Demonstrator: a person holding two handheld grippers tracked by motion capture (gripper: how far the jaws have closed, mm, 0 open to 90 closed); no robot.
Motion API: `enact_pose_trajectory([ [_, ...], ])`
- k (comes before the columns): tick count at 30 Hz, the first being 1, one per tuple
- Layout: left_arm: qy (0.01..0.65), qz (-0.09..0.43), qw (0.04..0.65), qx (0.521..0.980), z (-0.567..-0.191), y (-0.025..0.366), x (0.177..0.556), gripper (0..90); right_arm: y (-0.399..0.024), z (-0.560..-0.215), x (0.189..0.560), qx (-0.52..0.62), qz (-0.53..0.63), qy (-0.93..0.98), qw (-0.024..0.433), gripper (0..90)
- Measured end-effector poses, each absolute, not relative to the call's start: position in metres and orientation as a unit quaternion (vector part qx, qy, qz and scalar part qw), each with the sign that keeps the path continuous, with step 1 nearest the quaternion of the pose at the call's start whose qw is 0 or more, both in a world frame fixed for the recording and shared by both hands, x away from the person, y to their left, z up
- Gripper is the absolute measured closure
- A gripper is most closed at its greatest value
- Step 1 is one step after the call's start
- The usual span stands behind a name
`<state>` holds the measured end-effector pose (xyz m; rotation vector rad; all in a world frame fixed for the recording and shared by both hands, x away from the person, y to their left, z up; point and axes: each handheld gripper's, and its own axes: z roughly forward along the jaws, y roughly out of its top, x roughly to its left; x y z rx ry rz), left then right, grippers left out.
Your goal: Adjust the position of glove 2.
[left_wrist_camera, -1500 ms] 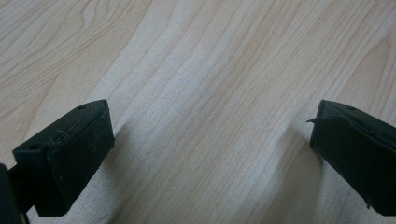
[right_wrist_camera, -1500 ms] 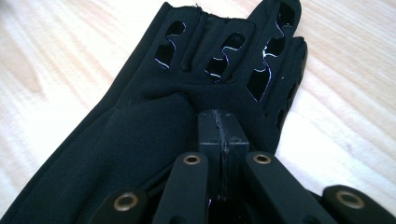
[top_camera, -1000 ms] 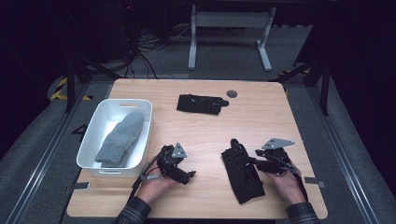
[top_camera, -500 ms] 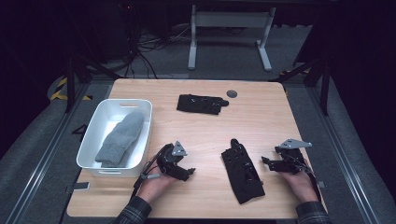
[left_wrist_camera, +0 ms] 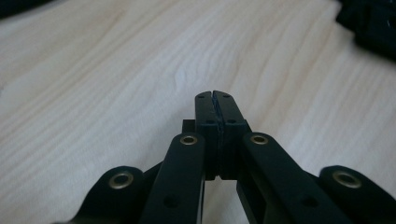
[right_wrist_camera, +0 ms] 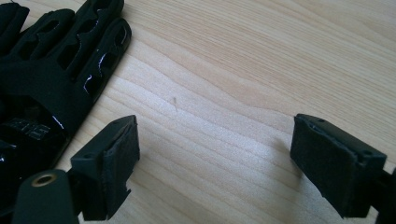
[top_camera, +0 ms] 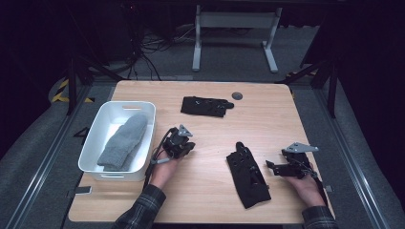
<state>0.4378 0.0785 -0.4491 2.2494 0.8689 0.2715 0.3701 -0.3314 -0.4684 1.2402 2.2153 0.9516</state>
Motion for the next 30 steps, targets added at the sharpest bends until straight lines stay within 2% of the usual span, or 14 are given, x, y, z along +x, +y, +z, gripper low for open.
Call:
enact_pose_trajectory([
  [19, 0.331, 0.141, 0.354, 0.863, -0.428, 0.049, 0.533, 89.9, -0.331, -0.469, 0.371, 0.446, 0.343, 0.799, 0.211, 15.0],
  [30, 0.344, 0.163, 0.32, 0.868, -0.434, 0.042, 0.586, 90.0, -0.331, -0.469, 0.371, 0.446, 0.343, 0.8, 0.211, 14.4],
])
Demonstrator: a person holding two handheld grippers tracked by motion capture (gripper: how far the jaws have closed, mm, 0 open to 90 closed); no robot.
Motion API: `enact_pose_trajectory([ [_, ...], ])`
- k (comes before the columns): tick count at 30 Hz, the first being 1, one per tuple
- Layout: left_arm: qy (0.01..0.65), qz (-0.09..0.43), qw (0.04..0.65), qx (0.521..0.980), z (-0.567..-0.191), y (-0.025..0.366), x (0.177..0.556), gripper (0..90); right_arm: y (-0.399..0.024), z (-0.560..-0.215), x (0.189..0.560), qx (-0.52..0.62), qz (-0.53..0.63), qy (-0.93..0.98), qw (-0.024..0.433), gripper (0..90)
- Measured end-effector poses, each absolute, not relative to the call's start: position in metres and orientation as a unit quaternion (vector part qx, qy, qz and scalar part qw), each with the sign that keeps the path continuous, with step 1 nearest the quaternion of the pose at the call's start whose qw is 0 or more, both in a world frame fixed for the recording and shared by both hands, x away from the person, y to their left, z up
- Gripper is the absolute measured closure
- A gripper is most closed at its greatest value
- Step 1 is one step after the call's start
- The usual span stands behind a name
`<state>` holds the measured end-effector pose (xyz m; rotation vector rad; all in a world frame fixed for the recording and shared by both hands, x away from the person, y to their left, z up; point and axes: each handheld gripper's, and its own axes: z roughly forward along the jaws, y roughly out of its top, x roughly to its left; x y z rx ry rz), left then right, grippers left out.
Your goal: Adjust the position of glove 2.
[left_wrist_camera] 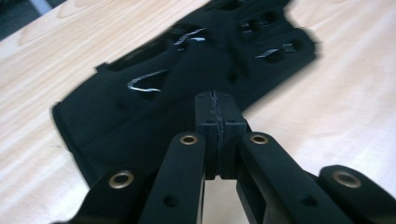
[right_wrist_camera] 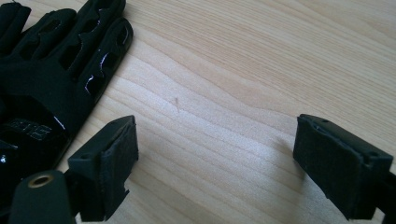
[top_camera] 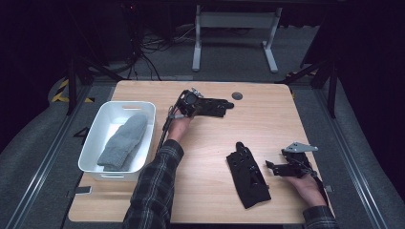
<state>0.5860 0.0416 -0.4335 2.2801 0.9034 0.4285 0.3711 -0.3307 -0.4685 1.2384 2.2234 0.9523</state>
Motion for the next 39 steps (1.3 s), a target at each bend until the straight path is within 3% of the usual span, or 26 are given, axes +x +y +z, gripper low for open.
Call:
enact_pose_trajectory([
  [6, 0.359, 0.149, 0.303, 0.87, -0.447, 0.043, 0.604, 89.9, -0.33, -0.469, 0.372, 0.444, 0.343, 0.801, 0.21, 13.7],
  [13, 0.364, 0.135, 0.311, 0.868, -0.452, 0.041, 0.598, 90.0, -0.33, -0.469, 0.372, 0.444, 0.342, 0.801, 0.209, 13.4],
  [39, 0.35, 0.053, 0.353, 0.866, -0.457, 0.048, 0.5, 90.0, -0.329, -0.469, 0.371, 0.446, 0.341, 0.8, 0.211, 12.5],
])
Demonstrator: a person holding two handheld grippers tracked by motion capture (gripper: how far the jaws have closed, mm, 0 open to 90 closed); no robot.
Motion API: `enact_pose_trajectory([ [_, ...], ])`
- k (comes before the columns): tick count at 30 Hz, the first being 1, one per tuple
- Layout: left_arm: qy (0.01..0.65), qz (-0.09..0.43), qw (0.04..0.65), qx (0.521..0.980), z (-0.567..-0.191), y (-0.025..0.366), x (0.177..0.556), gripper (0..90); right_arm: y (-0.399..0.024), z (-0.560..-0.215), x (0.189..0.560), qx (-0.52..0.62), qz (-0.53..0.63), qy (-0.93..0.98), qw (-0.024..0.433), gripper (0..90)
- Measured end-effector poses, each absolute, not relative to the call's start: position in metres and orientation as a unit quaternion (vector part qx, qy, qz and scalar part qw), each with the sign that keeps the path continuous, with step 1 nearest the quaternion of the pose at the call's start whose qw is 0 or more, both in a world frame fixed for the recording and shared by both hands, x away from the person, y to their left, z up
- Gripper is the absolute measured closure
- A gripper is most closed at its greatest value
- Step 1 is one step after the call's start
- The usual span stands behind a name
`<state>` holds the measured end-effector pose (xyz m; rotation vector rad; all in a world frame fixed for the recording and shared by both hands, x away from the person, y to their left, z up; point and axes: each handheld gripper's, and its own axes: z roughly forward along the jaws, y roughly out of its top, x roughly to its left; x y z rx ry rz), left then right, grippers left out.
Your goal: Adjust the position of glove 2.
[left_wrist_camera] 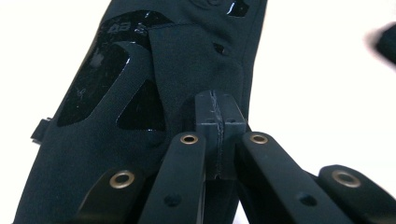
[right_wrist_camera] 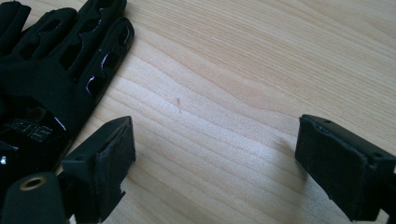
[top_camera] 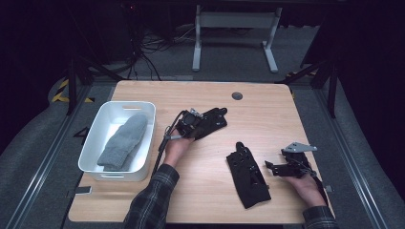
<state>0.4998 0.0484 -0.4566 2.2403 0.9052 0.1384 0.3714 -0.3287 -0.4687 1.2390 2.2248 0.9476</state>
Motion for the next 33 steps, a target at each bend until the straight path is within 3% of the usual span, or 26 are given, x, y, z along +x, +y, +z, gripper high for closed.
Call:
enact_pose_trajectory([
  [7, 0.329, 0.057, 0.359, 0.871, -0.452, 0.047, 0.476, 90.0, -0.329, -0.469, 0.371, 0.445, 0.341, 0.801, 0.21, 12.5],
  [15, 0.339, 0.086, 0.362, 0.864, -0.43, 0.048, 0.508, 90.0, -0.329, -0.469, 0.371, 0.444, 0.342, 0.801, 0.209, 12.3],
  [24, 0.366, 0.087, 0.331, 0.865, -0.448, 0.05, 0.546, 90.0, -0.329, -0.469, 0.372, 0.441, 0.343, 0.803, 0.207, 12.1],
  [33, 0.359, 0.084, 0.317, 0.874, -0.449, 0.048, 0.528, 90.0, -0.328, -0.469, 0.371, 0.44, 0.342, 0.804, 0.207, 12.1],
])
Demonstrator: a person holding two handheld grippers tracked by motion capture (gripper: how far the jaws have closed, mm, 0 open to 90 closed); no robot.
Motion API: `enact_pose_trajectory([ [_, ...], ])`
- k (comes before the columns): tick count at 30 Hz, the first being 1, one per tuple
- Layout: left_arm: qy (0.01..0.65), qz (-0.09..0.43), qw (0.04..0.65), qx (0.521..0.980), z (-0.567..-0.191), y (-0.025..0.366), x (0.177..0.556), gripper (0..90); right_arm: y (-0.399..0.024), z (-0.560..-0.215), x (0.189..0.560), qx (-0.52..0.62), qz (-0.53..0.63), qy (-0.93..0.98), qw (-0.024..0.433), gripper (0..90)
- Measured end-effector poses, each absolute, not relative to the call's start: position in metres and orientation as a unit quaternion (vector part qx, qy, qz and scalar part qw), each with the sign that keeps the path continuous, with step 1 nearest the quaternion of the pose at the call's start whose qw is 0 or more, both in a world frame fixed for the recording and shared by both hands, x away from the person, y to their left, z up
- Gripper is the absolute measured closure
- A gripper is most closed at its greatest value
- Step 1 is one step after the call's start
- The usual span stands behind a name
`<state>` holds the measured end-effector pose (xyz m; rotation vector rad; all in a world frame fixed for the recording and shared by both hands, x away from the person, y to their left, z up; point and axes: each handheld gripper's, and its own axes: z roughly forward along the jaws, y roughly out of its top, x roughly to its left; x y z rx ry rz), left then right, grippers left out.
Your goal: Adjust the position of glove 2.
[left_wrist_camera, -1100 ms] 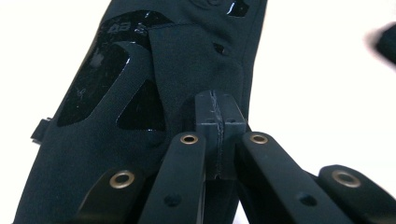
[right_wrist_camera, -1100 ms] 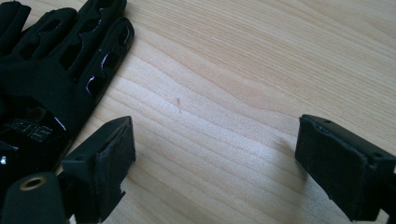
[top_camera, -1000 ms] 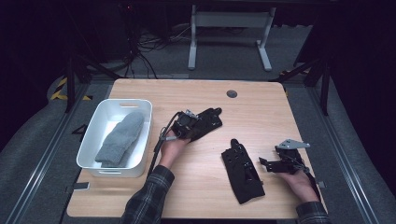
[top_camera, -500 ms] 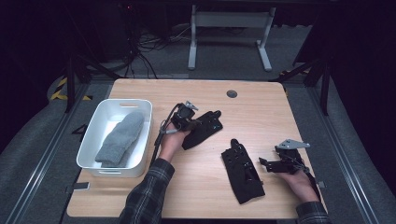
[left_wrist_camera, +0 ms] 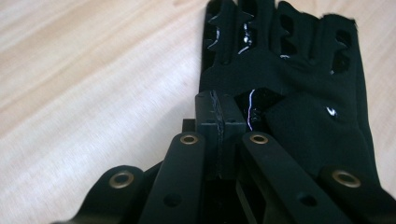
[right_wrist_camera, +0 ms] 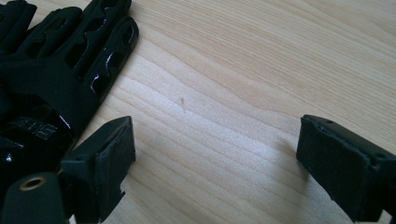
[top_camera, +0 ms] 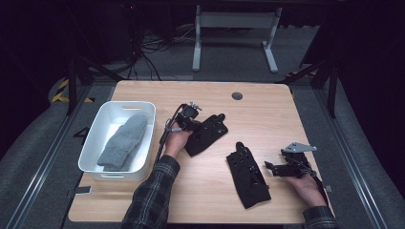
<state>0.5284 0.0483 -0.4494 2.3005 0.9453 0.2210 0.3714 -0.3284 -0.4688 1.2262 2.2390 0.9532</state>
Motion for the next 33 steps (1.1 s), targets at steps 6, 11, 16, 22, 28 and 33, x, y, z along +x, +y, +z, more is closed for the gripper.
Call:
enact_pose_trajectory([
  [6, 0.351, 0.074, 0.323, 0.876, -0.451, 0.055, 0.498, 90.0, -0.328, -0.469, 0.371, 0.44, 0.342, 0.804, 0.207, 12.1],
  [11, 0.35, 0.069, 0.325, 0.876, -0.452, 0.063, 0.476, 90.0, -0.328, -0.469, 0.371, 0.44, 0.342, 0.804, 0.207, 12.1],
  [16, 0.347, 0.063, 0.33, 0.876, -0.453, 0.068, 0.457, 90.0, -0.328, -0.469, 0.371, 0.44, 0.342, 0.804, 0.207, 12.1],
  [22, 0.334, 0.056, 0.318, 0.886, -0.451, 0.07, 0.432, 90.0, -0.328, -0.469, 0.371, 0.44, 0.342, 0.804, 0.207, 12.1],
  [28, 0.312, 0.051, 0.321, 0.893, -0.453, 0.073, 0.405, 90.0, -0.328, -0.469, 0.371, 0.44, 0.342, 0.804, 0.207, 12.0],
  [33, 0.322, 0.043, 0.347, 0.879, -0.452, 0.08, 0.4, 87.2, -0.328, -0.469, 0.371, 0.439, 0.342, 0.805, 0.207, 12.0],
])
